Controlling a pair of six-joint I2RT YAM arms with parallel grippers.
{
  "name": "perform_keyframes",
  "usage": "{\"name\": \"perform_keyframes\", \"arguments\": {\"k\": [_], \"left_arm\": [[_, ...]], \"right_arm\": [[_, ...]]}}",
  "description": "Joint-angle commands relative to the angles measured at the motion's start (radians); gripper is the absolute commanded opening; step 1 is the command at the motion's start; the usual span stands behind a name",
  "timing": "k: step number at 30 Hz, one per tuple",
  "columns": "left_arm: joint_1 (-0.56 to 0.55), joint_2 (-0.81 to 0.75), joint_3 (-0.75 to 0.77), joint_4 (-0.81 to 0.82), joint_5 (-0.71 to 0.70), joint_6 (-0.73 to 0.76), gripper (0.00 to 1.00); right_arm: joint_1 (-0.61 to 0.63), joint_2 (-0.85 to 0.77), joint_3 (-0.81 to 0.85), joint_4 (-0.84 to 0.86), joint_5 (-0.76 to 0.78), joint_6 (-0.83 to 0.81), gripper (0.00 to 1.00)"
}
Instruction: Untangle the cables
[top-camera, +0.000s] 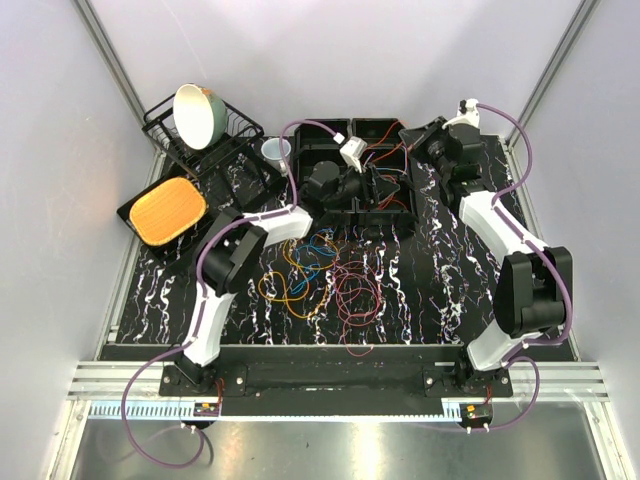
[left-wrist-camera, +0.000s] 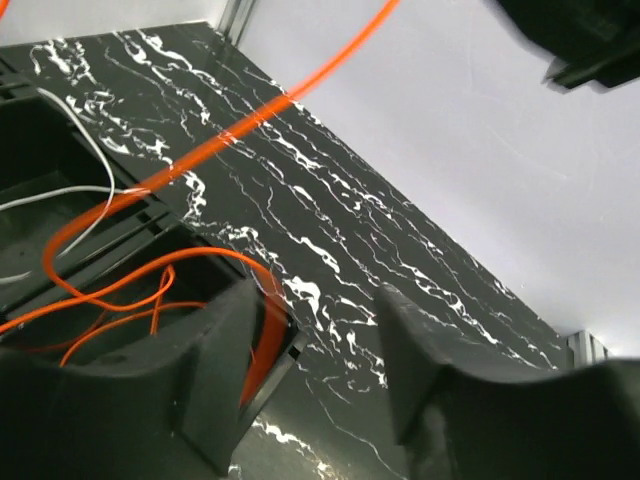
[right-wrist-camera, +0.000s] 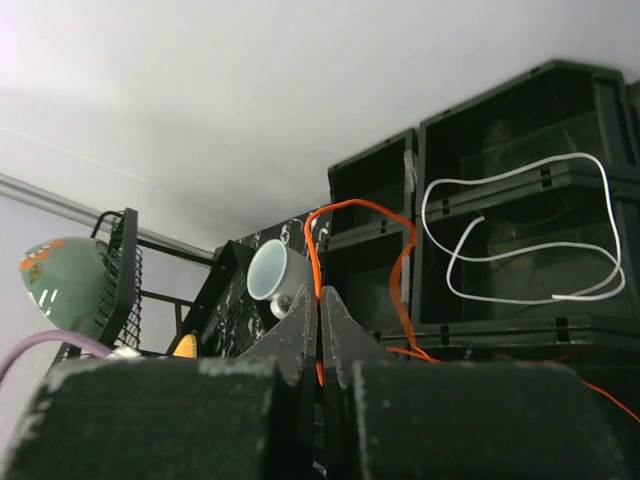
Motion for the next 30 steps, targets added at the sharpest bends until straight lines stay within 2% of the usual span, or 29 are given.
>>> {"name": "perform_keyframes", "arguments": {"k": [1, 3, 4, 12, 19, 25, 30], "left_arm": [[0.009, -0.111, -0.012, 0.006, -0.014, 0.045, 0.64], [0.009, -0.131, -0.012, -0.057, -0.033, 0.062, 0.7], [0.009, -0.138, -0.01, -0.083, -0.038, 0.066, 0.8], [0.009, -0.269, -0.018, -0.382, -0.138, 0.126, 0.93], [0.009, -0.489, -0.065, -0.764, -0.332, 0.145, 0.92], [0.009, -0.795, -0.298, -0.981, -0.436, 0.128, 0.89], [0.007, -1.086, -0.421, -1.189, -0.516, 0.1, 0.88]], "right_arm": [[-0.004, -0.007, -0.01, 0.044, -0.024, 0.015, 0.0], [-0.004, -0.021, -0.013, 0.031, -0.017, 0.001, 0.0], [-0.005, -0.025, -0.015, 0.027, -0.011, -0.003, 0.0], [-0.005, -0.077, -0.036, -0.018, 0.017, -0.054, 0.0], [-0.005, -0.108, -0.113, -0.044, 0.052, -0.04, 0.0], [-0.005, -0.085, -0.156, -0.065, 0.034, 0.004, 0.0], [-0.007, -0.073, -0.191, -0.087, 0.023, 0.049, 0.0]]}}
